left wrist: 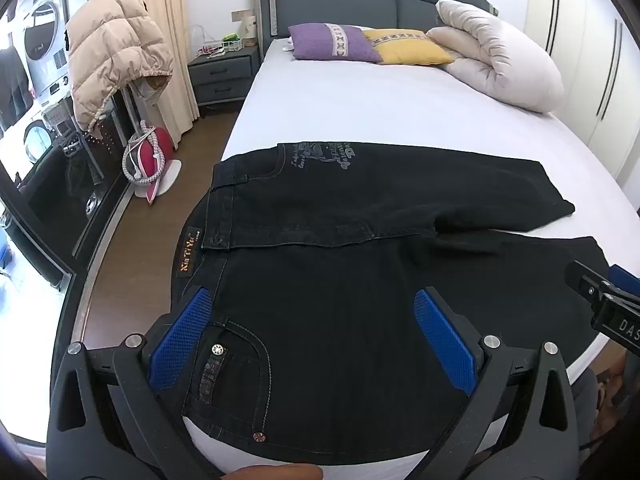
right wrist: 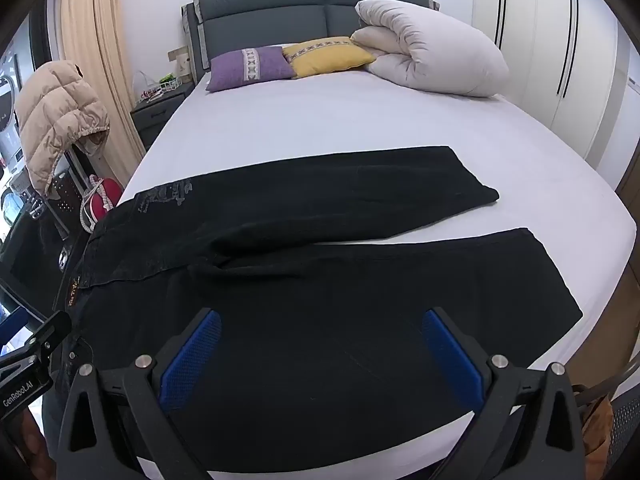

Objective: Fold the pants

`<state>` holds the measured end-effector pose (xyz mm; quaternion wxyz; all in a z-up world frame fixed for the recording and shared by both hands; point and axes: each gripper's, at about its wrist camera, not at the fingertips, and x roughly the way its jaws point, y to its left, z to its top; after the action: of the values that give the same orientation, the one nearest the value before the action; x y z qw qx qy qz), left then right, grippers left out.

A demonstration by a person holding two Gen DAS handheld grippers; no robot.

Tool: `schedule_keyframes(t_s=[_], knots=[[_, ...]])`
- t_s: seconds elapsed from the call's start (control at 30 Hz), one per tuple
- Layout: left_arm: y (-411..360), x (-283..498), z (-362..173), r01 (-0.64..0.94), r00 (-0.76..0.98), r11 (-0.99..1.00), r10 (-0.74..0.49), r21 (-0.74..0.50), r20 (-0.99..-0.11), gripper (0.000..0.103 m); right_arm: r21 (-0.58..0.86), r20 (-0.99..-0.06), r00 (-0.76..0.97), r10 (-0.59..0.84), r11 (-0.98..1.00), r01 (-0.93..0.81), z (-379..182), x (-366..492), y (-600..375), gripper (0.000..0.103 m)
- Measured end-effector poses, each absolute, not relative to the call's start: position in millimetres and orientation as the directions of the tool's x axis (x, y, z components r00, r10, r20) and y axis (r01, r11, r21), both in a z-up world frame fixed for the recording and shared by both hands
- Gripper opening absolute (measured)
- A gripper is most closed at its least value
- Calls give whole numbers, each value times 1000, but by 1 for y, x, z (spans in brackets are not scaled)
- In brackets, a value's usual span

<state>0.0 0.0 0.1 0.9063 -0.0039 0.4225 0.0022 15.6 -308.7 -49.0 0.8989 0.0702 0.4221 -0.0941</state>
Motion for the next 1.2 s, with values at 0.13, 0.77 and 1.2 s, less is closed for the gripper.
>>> schedule_keyframes(t_s=[0.13, 0.77, 1.2], knots=[[0, 0, 0, -7, 642, 1000, 0, -6, -767, 103, 41, -768, 631, -110, 975, 220, -47, 12, -311, 103], [0, 0, 0, -9, 643, 1000, -2, -10, -766, 103, -25, -779, 612, -138, 982, 190, -56, 18, -290, 103], [-1, 1, -1, -8, 643, 1000, -3, -11, -766, 103, -35, -783, 608, -133, 985, 170, -58, 16, -284, 103]])
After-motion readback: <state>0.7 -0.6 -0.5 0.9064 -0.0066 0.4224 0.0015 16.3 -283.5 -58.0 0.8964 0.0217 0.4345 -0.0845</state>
